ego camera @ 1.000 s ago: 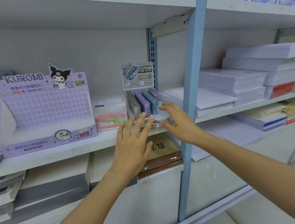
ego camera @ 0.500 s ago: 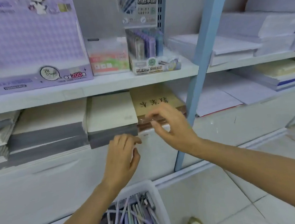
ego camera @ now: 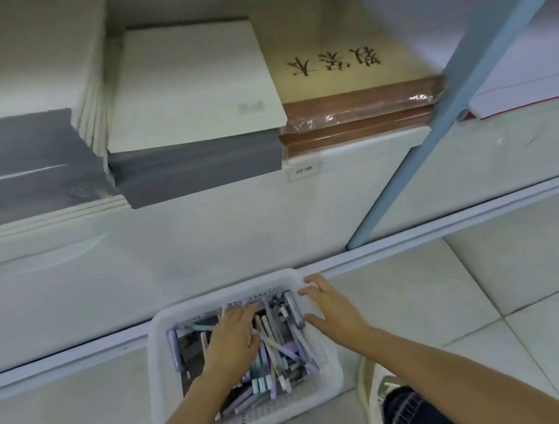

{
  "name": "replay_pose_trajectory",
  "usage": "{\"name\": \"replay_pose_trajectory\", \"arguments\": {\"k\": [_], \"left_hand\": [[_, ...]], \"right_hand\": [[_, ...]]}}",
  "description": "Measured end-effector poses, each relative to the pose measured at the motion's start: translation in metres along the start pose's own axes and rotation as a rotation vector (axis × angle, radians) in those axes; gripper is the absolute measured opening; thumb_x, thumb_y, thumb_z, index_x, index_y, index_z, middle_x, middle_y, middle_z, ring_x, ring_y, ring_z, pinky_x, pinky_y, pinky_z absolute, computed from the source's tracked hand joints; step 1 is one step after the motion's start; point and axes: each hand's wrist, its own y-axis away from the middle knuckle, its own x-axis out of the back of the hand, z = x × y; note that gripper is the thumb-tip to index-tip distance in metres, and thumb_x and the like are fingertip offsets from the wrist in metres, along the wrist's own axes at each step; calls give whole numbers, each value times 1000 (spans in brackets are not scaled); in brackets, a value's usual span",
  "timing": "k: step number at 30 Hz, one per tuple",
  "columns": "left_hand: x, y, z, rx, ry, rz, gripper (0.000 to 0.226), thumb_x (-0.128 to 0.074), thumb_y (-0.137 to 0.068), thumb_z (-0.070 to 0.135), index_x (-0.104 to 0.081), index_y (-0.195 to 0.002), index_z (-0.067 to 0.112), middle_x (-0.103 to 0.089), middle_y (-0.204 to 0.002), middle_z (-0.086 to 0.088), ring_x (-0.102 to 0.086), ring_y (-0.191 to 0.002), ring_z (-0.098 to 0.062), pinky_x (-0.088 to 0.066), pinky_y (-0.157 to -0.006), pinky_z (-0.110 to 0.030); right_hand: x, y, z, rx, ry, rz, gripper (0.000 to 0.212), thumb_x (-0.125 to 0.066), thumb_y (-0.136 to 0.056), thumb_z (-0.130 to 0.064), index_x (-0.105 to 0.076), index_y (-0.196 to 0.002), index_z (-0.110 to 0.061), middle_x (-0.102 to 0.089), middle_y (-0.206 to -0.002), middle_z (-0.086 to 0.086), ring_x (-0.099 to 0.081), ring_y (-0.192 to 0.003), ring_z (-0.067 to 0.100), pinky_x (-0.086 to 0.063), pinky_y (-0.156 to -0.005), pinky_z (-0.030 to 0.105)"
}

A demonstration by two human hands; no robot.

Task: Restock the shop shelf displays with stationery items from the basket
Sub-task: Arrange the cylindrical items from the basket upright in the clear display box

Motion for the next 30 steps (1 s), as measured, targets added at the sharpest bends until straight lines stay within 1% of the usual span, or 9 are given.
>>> {"name": "replay_pose_trajectory", "arguments": {"k": [3, 7, 11, 14, 16, 19, 21, 26, 30], "left_hand": [[-10, 0, -5, -38, -72, 17, 44, -56, -95, 19, -50, -138, 13, -47, -144, -6, -41, -134, -26, -33, -112, -37], [-19, 12, -10, -99, -143, 169, 23, -78, -76, 7, -74, -97, 12, -67, -104, -7, -62, -105, -35, -53, -87, -48], [-19, 18, -15, -68, -214, 199, 37, -78, -76, 10, -71, -112, 13, -61, -130, -12, -54, -124, -40, -46, -99, -55], [-22, 22, -24, -54, -257, 121, 41, -63, -91, 21, -60, -132, 18, -40, -151, -7, -35, -140, -34, -29, -114, -52], [-26, 26, -33, -33, -283, 112, 42, -47, -99, 29, -51, -140, 21, -31, -156, -5, -26, -145, -32, -22, -117, -50], [-24, 32, -35, -36, -307, 91, 71, 2, -99, 45, -51, -140, 22, -36, -154, -5, -32, -142, -33, -27, -115, -50], [-22, 34, -35, -36, -276, 108, 76, 5, -99, 47, -57, -135, 20, -43, -150, -8, -38, -138, -35, -31, -112, -51], [-24, 37, -43, 27, -128, 195, 36, -57, -96, 21, -60, -132, 17, -37, -152, -9, -30, -142, -36, -24, -114, -51], [-24, 38, -46, 33, -80, 163, 38, -48, -100, 26, -54, -138, 21, -25, -158, -2, -17, -148, -30, -11, -119, -44]], "right_hand": [[-16, 5, 7, 1, -16, 61, 49, -55, -96, -22, -41, -143, -18, -18, -159, -1, -38, -136, 15, -37, -106, 25], [-15, 1, 3, 59, 118, 179, 39, -66, -89, -18, -58, -126, -9, -44, -143, 10, -56, -115, 28, -48, -93, 37], [-14, -2, -5, 151, 312, 236, 47, -81, -71, -20, -66, -114, -11, -61, -122, 8, -62, -106, 29, -50, -86, 37], [-23, -6, -15, 236, 525, 214, 61, -84, -68, -29, -65, -123, -11, -60, -132, 6, -58, -120, 26, -49, -97, 36], [-32, -9, -20, 218, 637, 92, 78, -76, -77, -22, -40, -143, 0, -40, -149, 17, -36, -140, 30, -25, -116, 39], [-51, -12, -29, 121, 795, -104, 87, -59, -90, -16, 1, -148, 10, -8, -157, 27, -2, -147, 39, 12, -117, 45], [-63, -8, -40, 52, 705, -132, 87, -59, -90, -15, 0, -149, 7, -8, -157, 28, -4, -147, 39, 5, -120, 46], [-64, -2, -49, 83, 279, -53, 67, -60, -87, -6, -29, -147, -8, -34, -148, 14, -36, -133, 27, -33, -107, 34], [-58, -6, -47, -45, -61, 6, 49, -53, -88, 4, -44, -134, -7, -52, -124, 15, -54, -103, 25, -45, -90, 32]]}}
